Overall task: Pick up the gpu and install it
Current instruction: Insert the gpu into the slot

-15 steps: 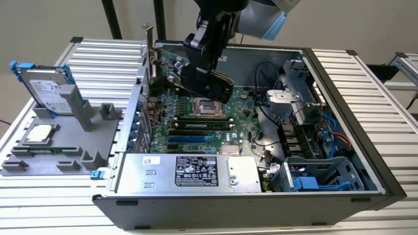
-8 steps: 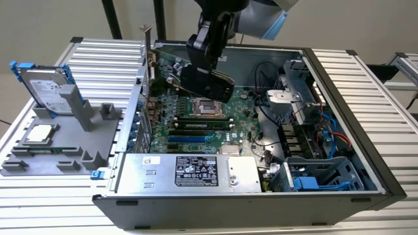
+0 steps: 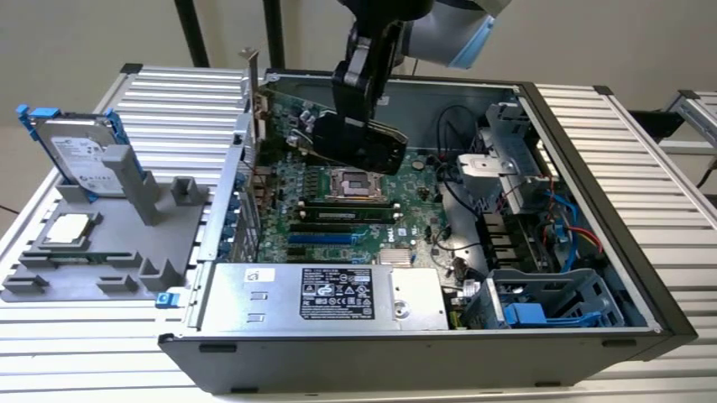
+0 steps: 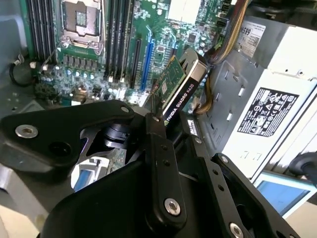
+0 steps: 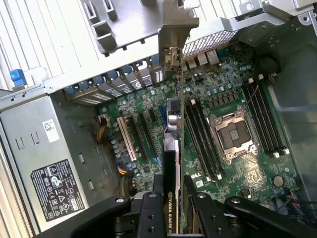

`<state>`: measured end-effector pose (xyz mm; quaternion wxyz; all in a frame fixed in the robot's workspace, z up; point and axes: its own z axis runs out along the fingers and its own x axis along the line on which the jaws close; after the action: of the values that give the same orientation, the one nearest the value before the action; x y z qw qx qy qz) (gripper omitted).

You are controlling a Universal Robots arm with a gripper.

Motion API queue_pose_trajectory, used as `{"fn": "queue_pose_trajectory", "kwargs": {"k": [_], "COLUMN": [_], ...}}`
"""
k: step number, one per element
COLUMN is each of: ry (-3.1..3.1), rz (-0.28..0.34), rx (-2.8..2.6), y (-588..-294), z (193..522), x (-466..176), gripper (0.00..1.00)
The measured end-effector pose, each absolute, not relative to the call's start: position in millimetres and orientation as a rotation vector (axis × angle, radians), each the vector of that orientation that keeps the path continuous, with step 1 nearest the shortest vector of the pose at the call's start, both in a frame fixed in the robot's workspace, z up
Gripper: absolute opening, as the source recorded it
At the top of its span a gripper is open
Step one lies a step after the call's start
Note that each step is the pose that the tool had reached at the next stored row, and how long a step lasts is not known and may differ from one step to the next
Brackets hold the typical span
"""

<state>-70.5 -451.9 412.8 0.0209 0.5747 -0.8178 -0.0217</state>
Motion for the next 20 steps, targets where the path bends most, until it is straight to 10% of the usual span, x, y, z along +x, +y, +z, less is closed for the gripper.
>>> {"fn": "queue_pose_trajectory", "kwargs": {"k": [20], "ry": [-2.360], "rz": [-0.061], "rx": [2.003], "y": [-452.0], "z": [412.8], "x": [-59.9], "gripper": [0.00]}}
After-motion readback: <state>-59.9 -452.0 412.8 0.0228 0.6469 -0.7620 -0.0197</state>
